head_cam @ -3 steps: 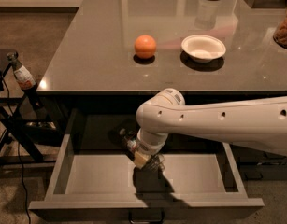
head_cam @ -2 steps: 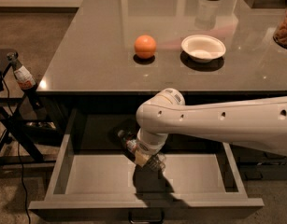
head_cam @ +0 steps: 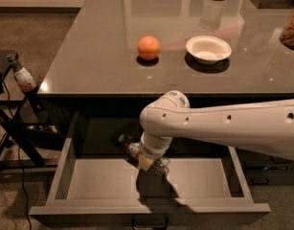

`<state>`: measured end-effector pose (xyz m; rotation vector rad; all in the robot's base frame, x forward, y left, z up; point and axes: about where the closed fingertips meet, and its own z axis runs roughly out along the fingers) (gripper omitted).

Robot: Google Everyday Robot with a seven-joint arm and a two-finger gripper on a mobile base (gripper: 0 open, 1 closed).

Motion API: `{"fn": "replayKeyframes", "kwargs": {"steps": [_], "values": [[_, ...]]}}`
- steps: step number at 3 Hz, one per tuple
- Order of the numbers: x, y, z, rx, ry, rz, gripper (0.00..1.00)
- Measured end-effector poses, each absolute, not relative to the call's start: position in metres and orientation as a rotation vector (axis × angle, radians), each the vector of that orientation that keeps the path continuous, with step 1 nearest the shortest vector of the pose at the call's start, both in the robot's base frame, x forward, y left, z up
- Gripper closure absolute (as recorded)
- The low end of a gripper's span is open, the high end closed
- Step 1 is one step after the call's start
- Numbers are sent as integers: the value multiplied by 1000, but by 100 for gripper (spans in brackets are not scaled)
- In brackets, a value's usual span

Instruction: Pick water bottle from top drawer and place on counter

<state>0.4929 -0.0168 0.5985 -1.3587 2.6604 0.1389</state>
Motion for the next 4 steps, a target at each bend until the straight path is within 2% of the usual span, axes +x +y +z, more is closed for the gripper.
{"fn": "replayKeyframes", "kwargs": {"steps": [2,4], "values": [[484,-20,613,-1358,2660,142,100],[453,-35,659,-1340,2612,165,100]]}}
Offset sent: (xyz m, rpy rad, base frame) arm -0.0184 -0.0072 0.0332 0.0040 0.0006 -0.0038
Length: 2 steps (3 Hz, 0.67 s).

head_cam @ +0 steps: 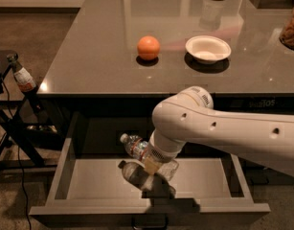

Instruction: Pick water bottle from top drawer and place on counter

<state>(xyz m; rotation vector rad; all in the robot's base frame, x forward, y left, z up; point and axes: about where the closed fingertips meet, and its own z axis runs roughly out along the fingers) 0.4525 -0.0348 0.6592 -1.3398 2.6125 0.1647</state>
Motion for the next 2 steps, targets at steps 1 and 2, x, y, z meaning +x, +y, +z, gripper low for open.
{"fn": "replayKeyframes", "kwargs": {"steps": [1,2], "values": [[443,-31,697,-1371,2568,125,100],[442,-32,700,-1372,2565,118,100]]}}
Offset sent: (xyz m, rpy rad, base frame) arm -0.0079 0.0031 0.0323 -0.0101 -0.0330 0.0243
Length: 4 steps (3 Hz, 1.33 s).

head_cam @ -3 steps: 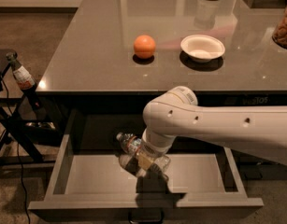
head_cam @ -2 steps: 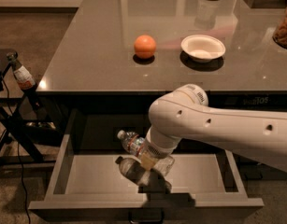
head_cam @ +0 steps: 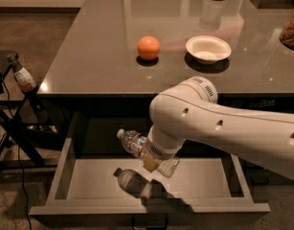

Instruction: Pick water bottle from top drawer and place on counter

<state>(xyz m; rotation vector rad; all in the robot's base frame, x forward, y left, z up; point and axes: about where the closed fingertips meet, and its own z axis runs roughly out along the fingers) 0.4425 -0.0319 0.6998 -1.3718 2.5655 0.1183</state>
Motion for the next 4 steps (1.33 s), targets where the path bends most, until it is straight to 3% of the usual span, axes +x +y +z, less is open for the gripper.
{"fn": "replayKeyframes", "kwargs": {"steps": [4], "values": [[485,-9,813,-1302,2359,0,100]]}}
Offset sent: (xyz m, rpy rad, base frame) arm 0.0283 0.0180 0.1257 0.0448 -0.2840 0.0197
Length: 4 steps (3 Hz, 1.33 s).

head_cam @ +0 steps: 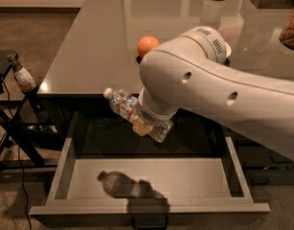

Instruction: Pick water bottle from top drawer and place on counter

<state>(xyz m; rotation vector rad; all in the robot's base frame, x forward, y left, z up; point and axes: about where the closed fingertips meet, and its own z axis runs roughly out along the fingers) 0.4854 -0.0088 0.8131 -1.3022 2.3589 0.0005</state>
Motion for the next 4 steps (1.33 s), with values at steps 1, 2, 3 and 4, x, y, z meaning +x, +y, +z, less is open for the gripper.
{"fn": "replayKeyframes", "kwargs": {"steps": [1,2,3,4], "values": [[519,7,829,-1337,2325,32,100],[558,40,867,-1385,2244,41,100],[561,47,885,-1367,2215,49,100],[568,48,881,-1369,2229,62,100]]}}
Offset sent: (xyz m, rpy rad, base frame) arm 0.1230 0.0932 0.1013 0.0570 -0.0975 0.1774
